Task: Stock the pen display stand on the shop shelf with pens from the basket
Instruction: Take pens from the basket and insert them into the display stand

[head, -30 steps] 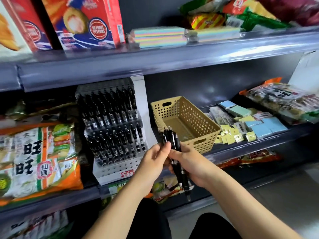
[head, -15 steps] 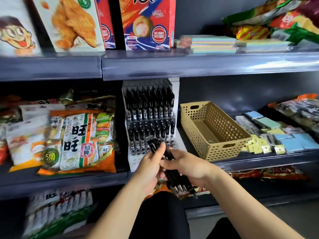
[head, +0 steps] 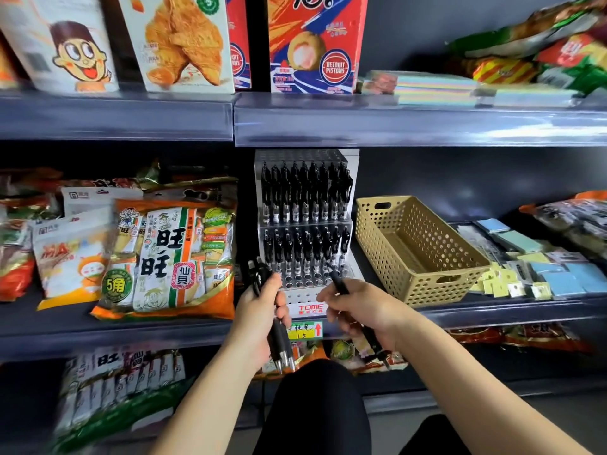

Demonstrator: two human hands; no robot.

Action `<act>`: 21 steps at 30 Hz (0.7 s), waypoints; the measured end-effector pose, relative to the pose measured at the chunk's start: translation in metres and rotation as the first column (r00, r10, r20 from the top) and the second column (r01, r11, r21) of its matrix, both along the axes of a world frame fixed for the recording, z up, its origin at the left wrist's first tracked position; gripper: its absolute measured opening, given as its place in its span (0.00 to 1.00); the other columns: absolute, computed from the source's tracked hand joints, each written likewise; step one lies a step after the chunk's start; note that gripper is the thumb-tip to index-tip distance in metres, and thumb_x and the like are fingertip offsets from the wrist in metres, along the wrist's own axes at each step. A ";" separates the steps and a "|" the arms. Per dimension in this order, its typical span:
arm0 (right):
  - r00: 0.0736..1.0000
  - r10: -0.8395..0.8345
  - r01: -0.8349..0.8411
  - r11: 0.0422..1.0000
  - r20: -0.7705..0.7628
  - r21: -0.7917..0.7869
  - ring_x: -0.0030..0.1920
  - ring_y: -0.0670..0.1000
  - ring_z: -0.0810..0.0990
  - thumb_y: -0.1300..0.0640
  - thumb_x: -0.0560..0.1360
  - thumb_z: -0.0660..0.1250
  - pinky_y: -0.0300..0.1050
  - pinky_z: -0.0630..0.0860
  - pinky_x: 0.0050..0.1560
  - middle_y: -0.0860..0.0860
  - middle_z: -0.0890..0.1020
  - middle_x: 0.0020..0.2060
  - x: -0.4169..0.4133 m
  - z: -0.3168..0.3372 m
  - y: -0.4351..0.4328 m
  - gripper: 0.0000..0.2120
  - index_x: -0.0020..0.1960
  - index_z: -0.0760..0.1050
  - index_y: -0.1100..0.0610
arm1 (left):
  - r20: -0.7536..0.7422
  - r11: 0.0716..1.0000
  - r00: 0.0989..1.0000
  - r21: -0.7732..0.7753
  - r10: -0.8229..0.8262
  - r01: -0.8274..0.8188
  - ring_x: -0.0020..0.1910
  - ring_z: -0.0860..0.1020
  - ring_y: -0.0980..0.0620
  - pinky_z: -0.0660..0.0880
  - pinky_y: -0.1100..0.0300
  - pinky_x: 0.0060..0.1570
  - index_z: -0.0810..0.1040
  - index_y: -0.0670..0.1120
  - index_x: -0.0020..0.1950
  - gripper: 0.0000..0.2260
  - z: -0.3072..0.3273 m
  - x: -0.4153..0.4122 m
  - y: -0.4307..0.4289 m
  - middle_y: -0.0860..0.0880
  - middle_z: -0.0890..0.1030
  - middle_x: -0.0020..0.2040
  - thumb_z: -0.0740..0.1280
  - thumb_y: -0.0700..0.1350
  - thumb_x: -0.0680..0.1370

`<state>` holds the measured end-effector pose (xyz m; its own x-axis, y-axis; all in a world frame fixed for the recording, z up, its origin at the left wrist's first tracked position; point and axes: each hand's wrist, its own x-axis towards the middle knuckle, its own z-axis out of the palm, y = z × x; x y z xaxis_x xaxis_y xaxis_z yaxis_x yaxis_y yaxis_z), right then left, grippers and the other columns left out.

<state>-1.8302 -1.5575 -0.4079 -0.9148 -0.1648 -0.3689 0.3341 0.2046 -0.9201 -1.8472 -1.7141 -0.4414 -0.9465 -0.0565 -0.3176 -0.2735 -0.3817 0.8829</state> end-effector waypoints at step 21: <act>0.998 -0.013 -0.008 0.948 -0.061 -0.319 0.41 0.51 0.82 0.69 0.66 0.70 0.41 0.80 0.43 0.56 0.82 0.43 -0.002 -0.016 0.019 0.16 0.53 0.76 0.65 | -0.063 0.968 0.982 -0.166 0.178 -0.186 0.20 0.65 0.55 0.67 0.58 0.32 0.78 0.45 0.43 0.07 -0.014 -0.002 -0.019 0.54 0.67 0.20 0.71 0.48 0.74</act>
<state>-1.8321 -1.5384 -0.4234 -0.9347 -0.2622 -0.2401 0.2746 -0.1037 -0.9560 -1.8488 -1.7331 -0.4556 -0.9290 -0.2785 -0.2438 -0.1699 -0.2642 0.9494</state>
